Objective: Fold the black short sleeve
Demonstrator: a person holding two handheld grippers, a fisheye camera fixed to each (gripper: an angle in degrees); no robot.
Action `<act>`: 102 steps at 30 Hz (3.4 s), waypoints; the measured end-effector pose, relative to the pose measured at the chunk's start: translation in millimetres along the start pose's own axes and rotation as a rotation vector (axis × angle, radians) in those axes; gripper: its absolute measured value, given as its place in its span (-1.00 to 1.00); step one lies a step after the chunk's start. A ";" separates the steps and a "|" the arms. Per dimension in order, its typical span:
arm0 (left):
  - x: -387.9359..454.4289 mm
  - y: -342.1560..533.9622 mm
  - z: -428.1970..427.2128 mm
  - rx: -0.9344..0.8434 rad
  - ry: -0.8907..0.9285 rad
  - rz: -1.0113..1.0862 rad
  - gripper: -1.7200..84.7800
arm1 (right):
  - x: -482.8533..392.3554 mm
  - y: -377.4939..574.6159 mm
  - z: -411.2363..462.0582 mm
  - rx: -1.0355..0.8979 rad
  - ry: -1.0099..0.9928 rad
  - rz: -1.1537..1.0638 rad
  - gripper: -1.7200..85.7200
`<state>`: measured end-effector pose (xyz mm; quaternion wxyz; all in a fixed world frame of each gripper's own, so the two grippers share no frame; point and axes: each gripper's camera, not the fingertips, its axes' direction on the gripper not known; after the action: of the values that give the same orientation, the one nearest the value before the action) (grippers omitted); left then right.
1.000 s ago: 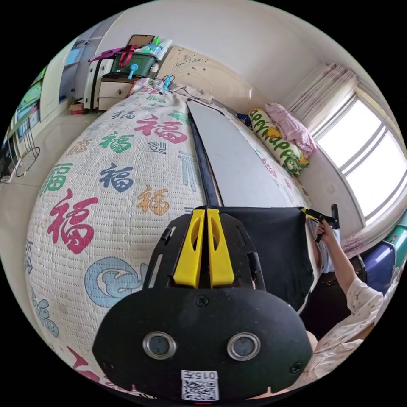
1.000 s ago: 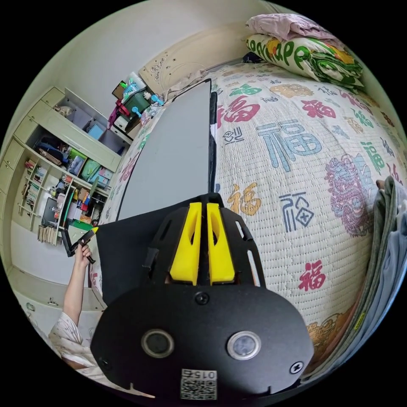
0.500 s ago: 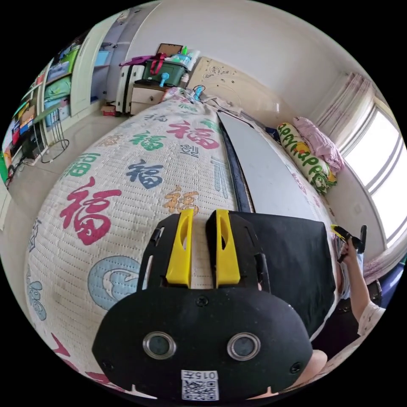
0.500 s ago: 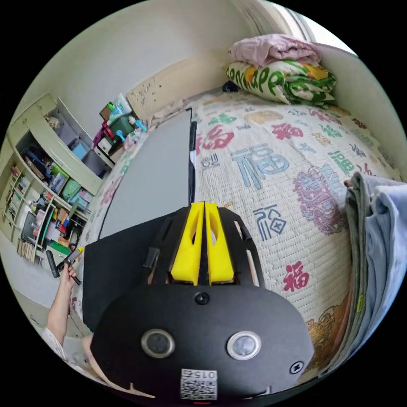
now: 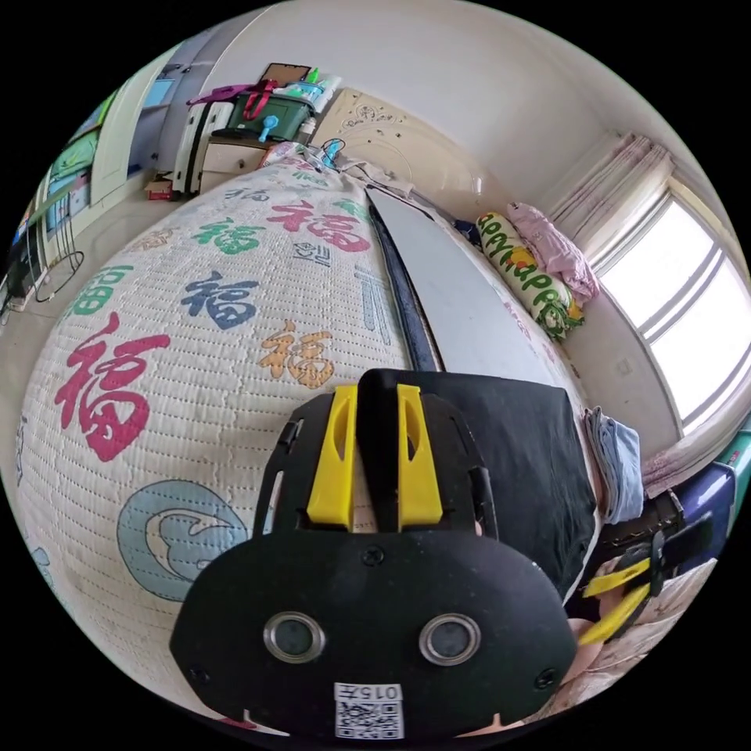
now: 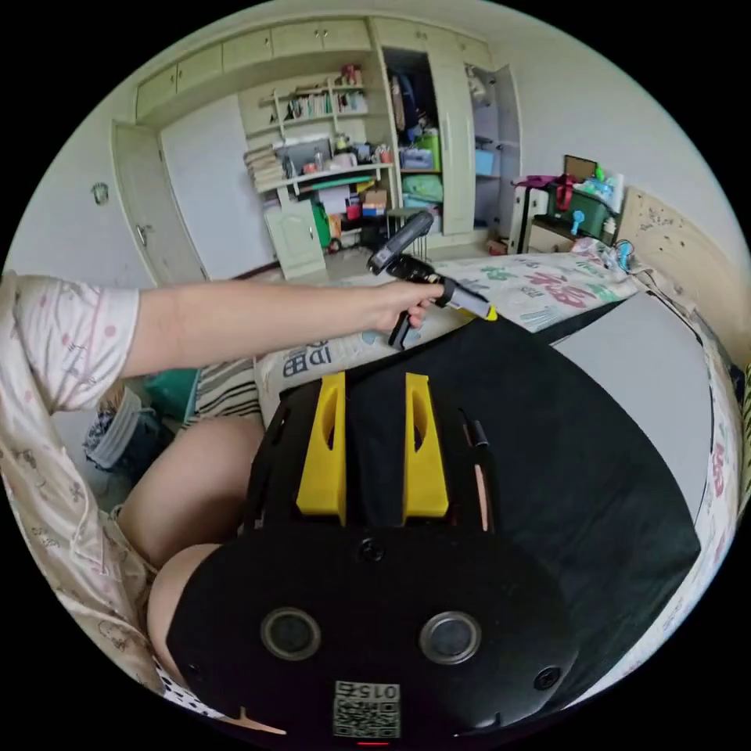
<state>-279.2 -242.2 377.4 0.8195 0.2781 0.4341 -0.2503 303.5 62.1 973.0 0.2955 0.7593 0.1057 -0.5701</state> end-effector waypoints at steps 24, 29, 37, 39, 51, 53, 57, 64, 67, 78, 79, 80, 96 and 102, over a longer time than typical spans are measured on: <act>281.1 -26.3 -136.1 0.000 0.058 0.477 -0.84 | 32.7 339.6 -91.0 -0.101 0.274 0.100 -0.81; 420.9 51.0 -139.3 0.008 0.193 0.636 -0.81 | 68.8 428.5 -129.7 -0.110 0.287 0.327 -0.78; 536.4 78.1 -46.5 -0.188 0.109 0.714 -0.78 | 64.6 441.1 -114.3 -0.161 0.341 0.331 -0.74; 551.6 75.8 -40.1 -0.187 0.059 0.729 -0.77 | 63.7 429.0 -106.6 -0.175 0.376 0.310 -0.75; 579.8 62.5 -11.2 -0.178 -0.020 0.684 -0.95 | 74.5 324.0 -127.0 -0.228 0.422 0.320 -0.96; 583.6 63.2 -9.3 -0.177 -0.027 0.683 -0.96 | 81.1 308.8 -142.5 -0.198 0.394 0.355 -0.97; 597.2 71.0 -4.6 -0.188 -0.039 0.716 -0.97 | 88.6 268.7 -177.1 -0.151 0.369 0.387 -0.97; 596.4 80.7 17.4 -0.236 -0.077 0.687 -0.96 | 97.6 179.0 -236.9 -0.124 0.345 0.386 -0.98; 595.4 81.6 18.5 -0.226 -0.048 0.670 -0.96 | 103.5 150.9 -283.6 -0.098 0.296 0.403 -0.97; 661.3 -16.8 98.0 -0.115 0.081 0.699 -0.87 | 194.7 178.9 -484.5 0.241 0.347 0.956 -0.73; 669.5 -24.6 109.4 -0.118 0.083 0.708 -0.86 | 203.3 172.1 -489.7 0.262 0.316 0.968 -0.72; 685.7 -40.0 134.0 -0.119 0.086 0.725 -0.85 | 207.7 168.2 -492.1 0.270 0.302 0.974 -0.72; 842.4 -129.4 505.4 -0.317 -0.205 0.735 -0.73 | 237.9 123.1 -550.9 0.448 0.276 0.905 -0.94; 815.0 -108.1 559.1 -0.416 -0.307 0.723 -0.84 | 241.6 150.0 -573.1 0.492 0.223 0.926 -0.95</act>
<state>376.0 -833.9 -79.9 0.9478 0.2008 0.2235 0.1069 917.6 225.4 898.5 0.3165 0.8292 -0.3462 -0.3039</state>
